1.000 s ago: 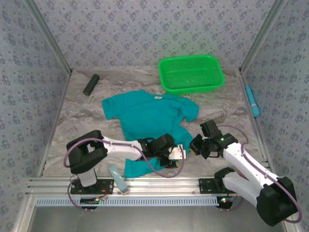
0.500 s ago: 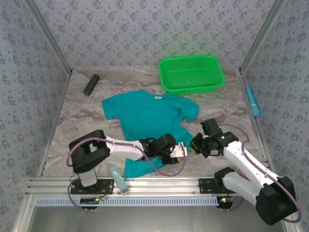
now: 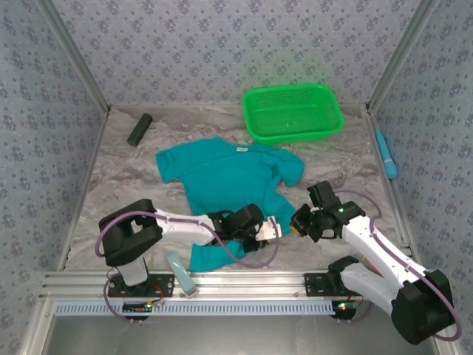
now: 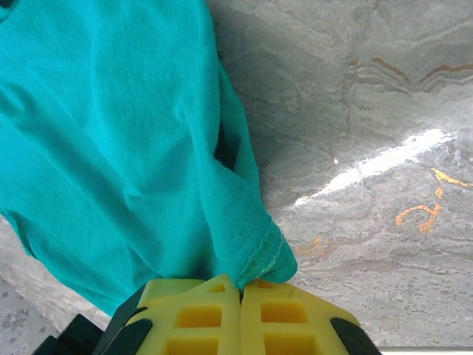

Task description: Fold the inside-out t-shirt

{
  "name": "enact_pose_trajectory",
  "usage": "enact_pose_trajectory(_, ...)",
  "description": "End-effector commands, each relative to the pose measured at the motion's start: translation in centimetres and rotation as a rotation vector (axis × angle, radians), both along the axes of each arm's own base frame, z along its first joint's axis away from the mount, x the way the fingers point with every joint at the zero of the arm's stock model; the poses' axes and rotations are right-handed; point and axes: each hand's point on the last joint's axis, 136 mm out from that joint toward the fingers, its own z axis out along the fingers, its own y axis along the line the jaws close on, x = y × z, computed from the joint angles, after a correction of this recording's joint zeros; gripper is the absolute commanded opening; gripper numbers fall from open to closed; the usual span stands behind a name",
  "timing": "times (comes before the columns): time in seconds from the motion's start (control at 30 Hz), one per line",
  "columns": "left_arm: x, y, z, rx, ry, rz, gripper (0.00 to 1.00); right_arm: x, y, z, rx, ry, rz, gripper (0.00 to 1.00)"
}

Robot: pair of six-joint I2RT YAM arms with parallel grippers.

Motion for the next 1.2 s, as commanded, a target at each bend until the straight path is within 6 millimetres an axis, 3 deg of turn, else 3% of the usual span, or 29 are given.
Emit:
enact_pose_trajectory(0.0, 0.0, 0.4, 0.5, -0.004, 0.019, 0.000, 0.04, -0.2, -0.4, 0.5, -0.016, 0.006, 0.005, 0.00)
enact_pose_trajectory(0.2, -0.2, 0.9, 2.2, -0.055, 0.067, 0.009, 0.00, -0.1, -1.4, -0.4, -0.094, 0.001, 0.021, 0.00)
enact_pose_trajectory(0.27, 0.0, 1.2, 2.4, -0.060, 0.113, 0.026, 0.12, -0.2, -1.7, -0.5, -0.124, 0.011, 0.056, 0.00)
enact_pose_trajectory(0.33, -0.2, 1.4, 2.1, -0.065, 0.152, 0.021, 0.16, 0.0, -1.4, -0.4, -0.119, 0.008, 0.076, 0.00)
enact_pose_trajectory(0.47, 0.0, 1.5, 0.9, -0.050, 0.145, 0.011, 0.03, 0.4, -0.9, -0.1, -0.089, 0.001, 0.074, 0.00)
enact_pose_trajectory(0.53, 0.2, 1.3, 0.3, -0.049, 0.146, 0.016, 0.01, 0.4, -0.9, 0.0, -0.090, 0.001, 0.076, 0.00)
enact_pose_trajectory(0.57, 0.1, 1.1, 0.2, -0.051, 0.156, 0.009, 0.06, 0.4, -0.9, 0.0, -0.090, 0.000, 0.076, 0.00)
enact_pose_trajectory(0.63, -0.7, 0.7, 0.4, -0.072, 0.193, -0.030, 0.24, 0.5, -0.9, 0.1, -0.087, -0.001, 0.070, 0.00)
enact_pose_trajectory(0.73, -1.8, 0.2, 1.0, -0.111, 0.217, -0.080, 0.37, 0.7, -0.8, 0.3, -0.078, -0.003, 0.062, 0.00)
enact_pose_trajectory(0.9, -2.4, 0.2, 0.8, -0.112, 0.226, -0.104, 0.39, 0.7, -0.8, 0.2, -0.078, -0.001, 0.058, 0.00)
enact_pose_trajectory(1.03, -1.4, 0.5, -0.2, -0.070, 0.193, -0.061, 0.35, 0.7, -0.7, 0.2, -0.072, 0.000, 0.057, 0.00)
enact_pose_trajectory(1.17, -1.7, 0.4, -0.8, -0.056, 0.207, -0.081, 0.37, 0.7, -0.8, 0.1, -0.076, 0.002, 0.053, 0.00)
